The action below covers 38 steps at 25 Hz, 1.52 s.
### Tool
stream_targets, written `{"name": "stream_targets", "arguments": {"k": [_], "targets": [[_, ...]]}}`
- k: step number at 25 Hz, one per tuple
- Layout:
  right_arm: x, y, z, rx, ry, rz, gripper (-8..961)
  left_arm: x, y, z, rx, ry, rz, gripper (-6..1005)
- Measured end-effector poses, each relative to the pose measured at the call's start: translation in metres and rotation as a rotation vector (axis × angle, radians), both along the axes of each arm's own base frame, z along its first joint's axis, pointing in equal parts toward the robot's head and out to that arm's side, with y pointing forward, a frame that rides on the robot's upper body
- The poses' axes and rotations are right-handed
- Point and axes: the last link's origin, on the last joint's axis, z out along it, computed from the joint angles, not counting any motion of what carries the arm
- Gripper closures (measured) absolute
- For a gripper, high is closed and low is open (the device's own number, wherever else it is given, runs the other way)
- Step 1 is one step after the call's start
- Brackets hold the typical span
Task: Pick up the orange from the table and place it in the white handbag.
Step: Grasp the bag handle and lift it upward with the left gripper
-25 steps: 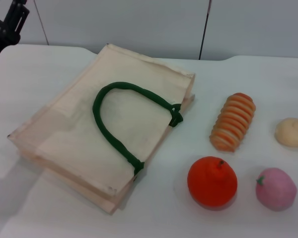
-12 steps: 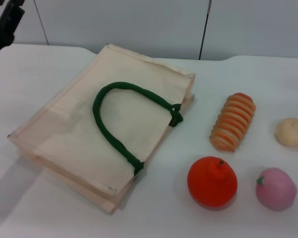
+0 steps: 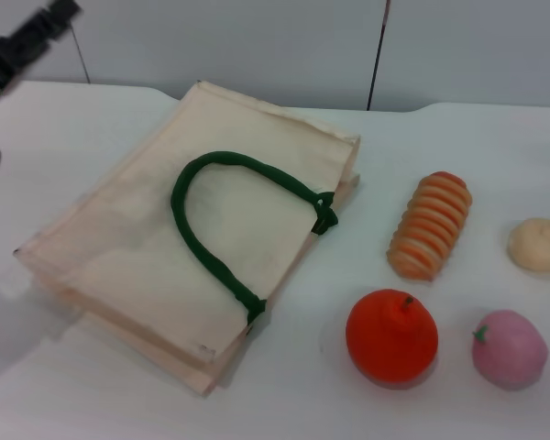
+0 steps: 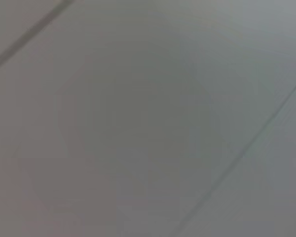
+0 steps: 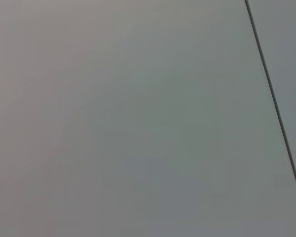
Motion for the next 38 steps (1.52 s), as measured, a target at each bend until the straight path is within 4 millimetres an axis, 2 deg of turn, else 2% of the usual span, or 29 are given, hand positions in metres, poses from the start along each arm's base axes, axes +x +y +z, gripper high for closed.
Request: {"name": "stream_targets", "arguments": {"k": [7, 16, 24, 32, 38], "targets": [[0.0, 0.001, 0.001, 0.001, -0.001, 0.001, 302, 0.01, 0.011, -0.01, -0.335, 0.082, 0.072, 375], [-0.001, 0.001, 0.001, 0.001, -0.001, 0.002, 302, 0.009, 0.016, -0.015, -0.569, 0.229, 0.19, 380], [0.002, 0.001, 0.001, -0.003, -0.004, -0.01, 303, 0.01, 0.014, -0.008, -0.725, 0.329, 0.247, 386], [0.001, 0.002, 0.002, -0.002, -0.006, -0.009, 302, 0.009, 0.011, -0.001, -0.802, 0.382, 0.301, 400], [-0.001, 0.004, 0.002, -0.002, -0.006, -0.004, 302, 0.009, 0.013, -0.003, -0.842, 0.421, 0.329, 410]]}}
